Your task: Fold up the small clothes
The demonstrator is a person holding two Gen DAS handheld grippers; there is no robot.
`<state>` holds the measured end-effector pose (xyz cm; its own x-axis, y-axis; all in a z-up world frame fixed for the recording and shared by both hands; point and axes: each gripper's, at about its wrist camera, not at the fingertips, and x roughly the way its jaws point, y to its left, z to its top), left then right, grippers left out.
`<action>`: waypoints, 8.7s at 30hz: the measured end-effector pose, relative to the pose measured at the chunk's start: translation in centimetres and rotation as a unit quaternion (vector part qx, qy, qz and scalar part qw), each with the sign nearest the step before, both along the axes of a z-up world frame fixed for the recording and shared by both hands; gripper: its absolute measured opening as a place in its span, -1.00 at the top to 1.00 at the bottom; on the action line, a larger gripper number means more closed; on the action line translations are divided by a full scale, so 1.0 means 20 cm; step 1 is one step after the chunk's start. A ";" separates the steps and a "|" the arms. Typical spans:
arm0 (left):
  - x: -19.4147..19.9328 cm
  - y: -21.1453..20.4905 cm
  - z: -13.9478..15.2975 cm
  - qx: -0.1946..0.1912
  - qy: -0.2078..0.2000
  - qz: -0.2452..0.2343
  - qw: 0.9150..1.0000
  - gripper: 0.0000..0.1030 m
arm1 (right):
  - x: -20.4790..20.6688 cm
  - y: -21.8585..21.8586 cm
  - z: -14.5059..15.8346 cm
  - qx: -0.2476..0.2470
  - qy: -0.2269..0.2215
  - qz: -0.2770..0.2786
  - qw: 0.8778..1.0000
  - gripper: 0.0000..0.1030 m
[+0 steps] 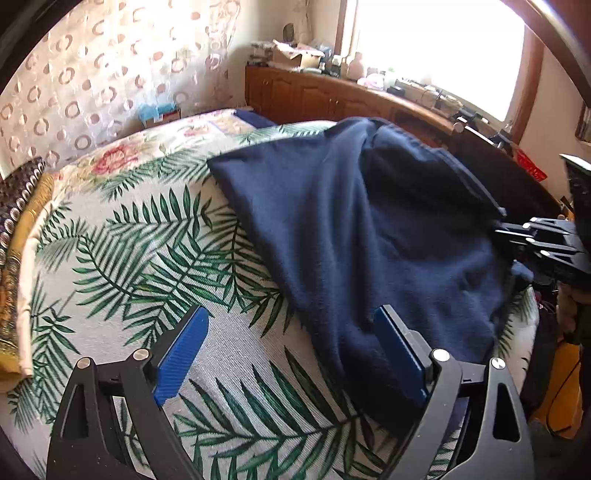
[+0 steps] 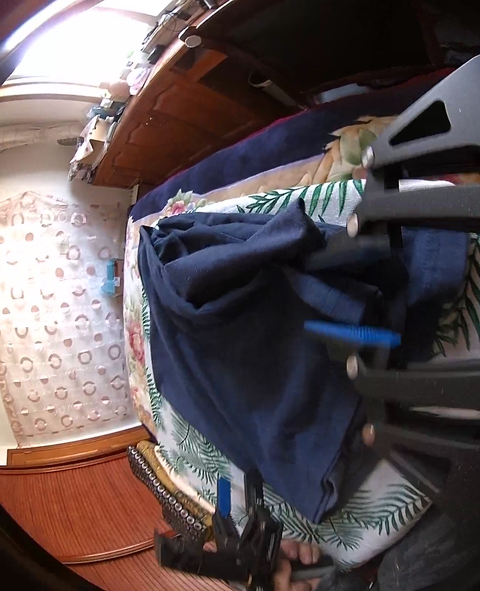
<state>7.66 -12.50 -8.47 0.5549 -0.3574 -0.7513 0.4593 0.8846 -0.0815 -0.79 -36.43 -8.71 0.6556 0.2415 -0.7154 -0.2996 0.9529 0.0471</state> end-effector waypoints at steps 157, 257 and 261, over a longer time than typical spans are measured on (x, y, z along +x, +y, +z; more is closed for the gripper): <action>-0.09 0.65 0.01 -0.005 -0.049 0.121 0.991 -0.23 | 0.56 0.44 0.33 0.012 -0.003 0.102 0.995 0.01; 0.54 0.66 0.04 -0.059 -0.007 0.109 0.992 -0.41 | 1.43 0.50 0.41 0.033 -0.023 0.144 0.989 -0.20; 0.60 0.63 -0.02 -0.050 0.011 0.114 0.992 -0.41 | 1.57 0.53 0.41 0.060 -0.003 0.152 0.987 -0.20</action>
<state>19.65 0.18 -8.78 0.6133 -0.2981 -0.7315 0.2453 0.9521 -0.1824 30.57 -25.77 -0.57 0.5439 0.5104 -0.6661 -0.5717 0.8064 0.1511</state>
